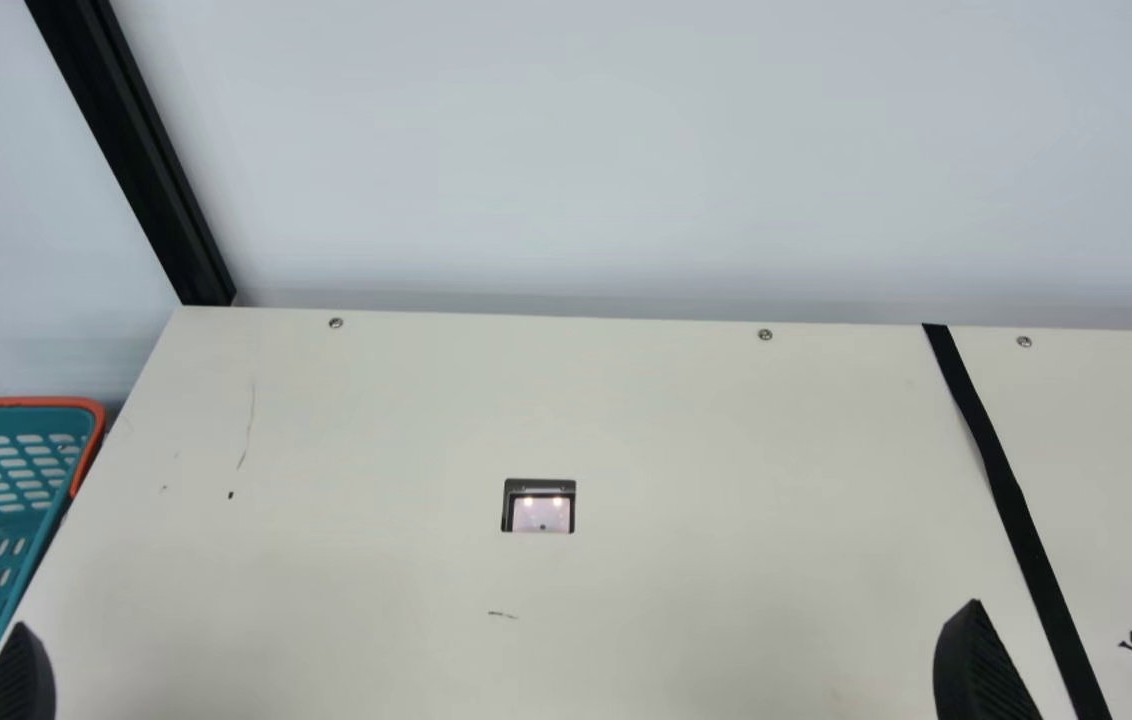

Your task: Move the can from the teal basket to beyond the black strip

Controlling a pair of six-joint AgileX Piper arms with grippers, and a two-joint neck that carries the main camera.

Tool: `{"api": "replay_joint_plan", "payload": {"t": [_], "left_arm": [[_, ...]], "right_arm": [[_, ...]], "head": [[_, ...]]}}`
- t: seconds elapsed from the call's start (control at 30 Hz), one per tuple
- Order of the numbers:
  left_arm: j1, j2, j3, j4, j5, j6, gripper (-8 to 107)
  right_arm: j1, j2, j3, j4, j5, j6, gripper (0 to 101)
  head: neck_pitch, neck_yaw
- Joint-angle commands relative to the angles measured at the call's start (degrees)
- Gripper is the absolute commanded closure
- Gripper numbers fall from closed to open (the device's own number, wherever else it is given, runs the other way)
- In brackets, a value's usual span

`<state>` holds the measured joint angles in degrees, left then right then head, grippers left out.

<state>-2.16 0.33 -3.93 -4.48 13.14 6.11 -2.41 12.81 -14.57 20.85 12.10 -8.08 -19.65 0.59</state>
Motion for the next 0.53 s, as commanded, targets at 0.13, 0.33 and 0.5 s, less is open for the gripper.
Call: {"api": "replay_joint_plan", "payload": {"t": [0.13, 0.33, 0.5], "left_arm": [[0.00, 0.00, 0.00, 0.00, 0.00, 0.00, 9], [0.00, 0.00, 0.00, 0.00, 0.00, 0.00, 9], [0.00, 0.00, 0.00, 0.00, 0.00, 0.00, 9]], "right_arm": [[0.00, 0.00, 0.00, 0.00, 0.68, 0.00, 0], [0.00, 0.00, 0.00, 0.00, 0.81, 0.00, 0], [0.00, 0.00, 0.00, 0.00, 0.83, 0.00, 0]], "head": [[-1.66, 0.99], [-1.66, 0.99], [-1.66, 0.99]]}}
